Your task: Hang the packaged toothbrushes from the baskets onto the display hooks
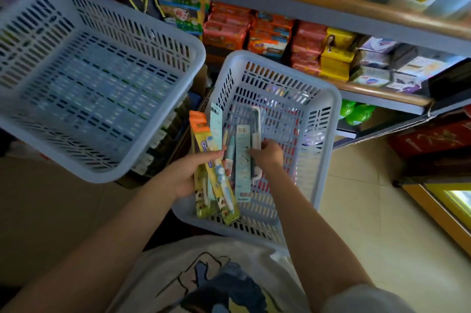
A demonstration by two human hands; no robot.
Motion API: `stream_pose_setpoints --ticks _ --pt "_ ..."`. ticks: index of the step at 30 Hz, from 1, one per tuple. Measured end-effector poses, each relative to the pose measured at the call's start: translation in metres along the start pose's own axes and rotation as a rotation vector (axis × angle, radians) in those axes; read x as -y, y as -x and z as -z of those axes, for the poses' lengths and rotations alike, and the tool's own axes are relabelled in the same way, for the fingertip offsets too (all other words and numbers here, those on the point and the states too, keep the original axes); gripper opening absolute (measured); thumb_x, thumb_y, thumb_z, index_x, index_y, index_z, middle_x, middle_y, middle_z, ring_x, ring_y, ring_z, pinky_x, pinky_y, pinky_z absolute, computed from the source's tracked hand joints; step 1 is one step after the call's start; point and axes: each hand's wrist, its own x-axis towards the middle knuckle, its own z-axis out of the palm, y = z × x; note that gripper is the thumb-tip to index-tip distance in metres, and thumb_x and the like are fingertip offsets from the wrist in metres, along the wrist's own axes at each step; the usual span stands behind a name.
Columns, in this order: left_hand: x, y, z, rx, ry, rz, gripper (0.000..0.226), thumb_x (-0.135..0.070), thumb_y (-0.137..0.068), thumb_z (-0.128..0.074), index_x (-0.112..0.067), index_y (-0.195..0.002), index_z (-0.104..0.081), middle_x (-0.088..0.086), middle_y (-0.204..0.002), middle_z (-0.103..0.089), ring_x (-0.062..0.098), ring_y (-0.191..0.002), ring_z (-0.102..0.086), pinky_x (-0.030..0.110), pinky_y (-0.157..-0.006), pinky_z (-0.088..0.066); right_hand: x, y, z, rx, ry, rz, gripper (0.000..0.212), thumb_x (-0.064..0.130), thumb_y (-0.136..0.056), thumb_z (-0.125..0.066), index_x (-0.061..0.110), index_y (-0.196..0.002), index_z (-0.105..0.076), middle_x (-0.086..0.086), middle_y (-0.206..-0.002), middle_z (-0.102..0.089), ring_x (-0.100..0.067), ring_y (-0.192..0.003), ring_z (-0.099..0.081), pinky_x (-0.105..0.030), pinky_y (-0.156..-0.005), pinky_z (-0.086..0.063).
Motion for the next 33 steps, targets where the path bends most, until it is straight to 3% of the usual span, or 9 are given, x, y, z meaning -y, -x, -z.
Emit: stream_pose_setpoints --ticks 2,4,7,12,18,22,25,30,33 --pt "-0.003 -0.001 -0.004 -0.026 -0.022 0.005 0.045 -0.032 -0.071 -0.075 -0.019 -0.114 -0.069 0.002 -0.081 -0.076 0.024 -0.082 -0.073 0.043 -0.088 -0.054 -0.002 0.000 0.007 -0.009 -0.018 0.000 0.018 0.023 -0.092 -0.071 0.007 -0.090 -0.062 -0.005 -0.085 -0.063 -0.019 -0.070 -0.055 -0.023 -0.051 -0.038" --pt "-0.005 -0.001 -0.008 -0.020 -0.046 -0.004 0.048 -0.033 -0.070 -0.076 -0.017 -0.115 -0.068 0.001 -0.079 -0.076 0.022 -0.078 -0.073 0.041 -0.085 -0.054 -0.007 0.004 0.015 -0.001 -0.103 0.025 0.025 0.025 -0.093 -0.070 0.011 -0.075 -0.060 -0.007 -0.079 -0.063 -0.023 -0.073 -0.059 -0.027 -0.059 -0.045" --pt "-0.007 -0.003 -0.015 -0.013 -0.054 -0.026 0.025 -0.024 -0.077 -0.075 -0.011 -0.098 -0.068 0.005 -0.078 -0.070 0.019 -0.067 -0.069 0.037 -0.075 -0.054 -0.015 0.018 0.025 0.141 -0.486 0.039 0.021 0.024 -0.092 -0.074 0.008 -0.102 -0.068 -0.014 -0.104 -0.073 -0.026 -0.088 -0.072 -0.045 -0.086 -0.060" --pt "-0.009 -0.009 -0.030 -0.067 -0.075 -0.061 0.012 -0.009 -0.091 -0.068 -0.011 -0.102 -0.070 0.004 -0.077 -0.076 0.020 -0.069 -0.072 0.037 -0.077 -0.057 -0.014 0.054 0.045 0.369 -0.695 0.130 0.060 0.022 -0.083 -0.080 0.016 -0.136 -0.052 -0.014 -0.126 -0.067 -0.032 -0.108 -0.070 -0.057 -0.099 -0.053" --pt "-0.021 -0.007 -0.054 -0.072 -0.121 -0.121 0.026 -0.010 -0.090 -0.071 -0.009 -0.116 -0.070 0.010 -0.095 -0.078 0.024 -0.080 -0.076 0.029 -0.058 -0.059 -0.003 0.095 0.068 0.608 -0.876 0.355 0.052 -0.006 -0.089 -0.064 0.014 -0.136 -0.055 -0.006 -0.119 -0.067 -0.026 -0.097 -0.071 -0.038 -0.080 -0.060" --pt "-0.029 -0.002 -0.062 -0.131 -0.095 -0.161 0.010 -0.018 -0.092 -0.071 -0.012 -0.100 -0.072 0.003 -0.077 -0.077 0.018 -0.068 -0.073 0.030 -0.062 -0.055 0.005 0.101 0.079 0.295 -0.641 0.370 0.036 0.007 -0.086 -0.073 0.021 -0.118 -0.066 -0.012 -0.115 -0.071 -0.025 -0.097 -0.072 -0.034 -0.082 -0.056" --pt "-0.034 0.001 -0.061 -0.140 -0.067 -0.206 0.020 -0.022 -0.094 -0.069 -0.006 -0.106 -0.071 0.003 -0.079 -0.075 0.016 -0.064 -0.070 0.027 -0.058 -0.058 0.010 0.101 0.087 0.014 -0.649 0.318 0.024 0.009 -0.086 -0.076 0.016 -0.107 -0.066 -0.014 -0.106 -0.072 -0.020 -0.081 -0.072 -0.024 -0.066 -0.056" --pt "-0.044 0.007 -0.053 -0.181 0.039 -0.316 0.013 -0.018 -0.097 -0.065 -0.007 -0.102 -0.070 0.007 -0.076 -0.074 0.018 -0.060 -0.068 0.028 -0.056 -0.059 0.019 0.104 0.102 -0.166 -0.629 0.322 0.017 0.018 -0.086 -0.077 0.019 -0.099 -0.067 -0.001 -0.085 -0.065 -0.014 -0.069 -0.058 -0.023 -0.057 -0.046" --pt "-0.046 0.010 -0.045 -0.163 0.041 -0.367 0.009 -0.013 -0.097 -0.064 -0.006 -0.099 -0.069 0.006 -0.076 -0.072 0.018 -0.061 -0.069 0.031 -0.061 -0.060 0.024 0.102 0.105 -0.212 -0.666 0.325 0.022 0.024 -0.085 -0.079 0.006 -0.094 -0.071 -0.004 -0.074 -0.059 -0.015 -0.064 -0.050 -0.031 -0.059 -0.042"
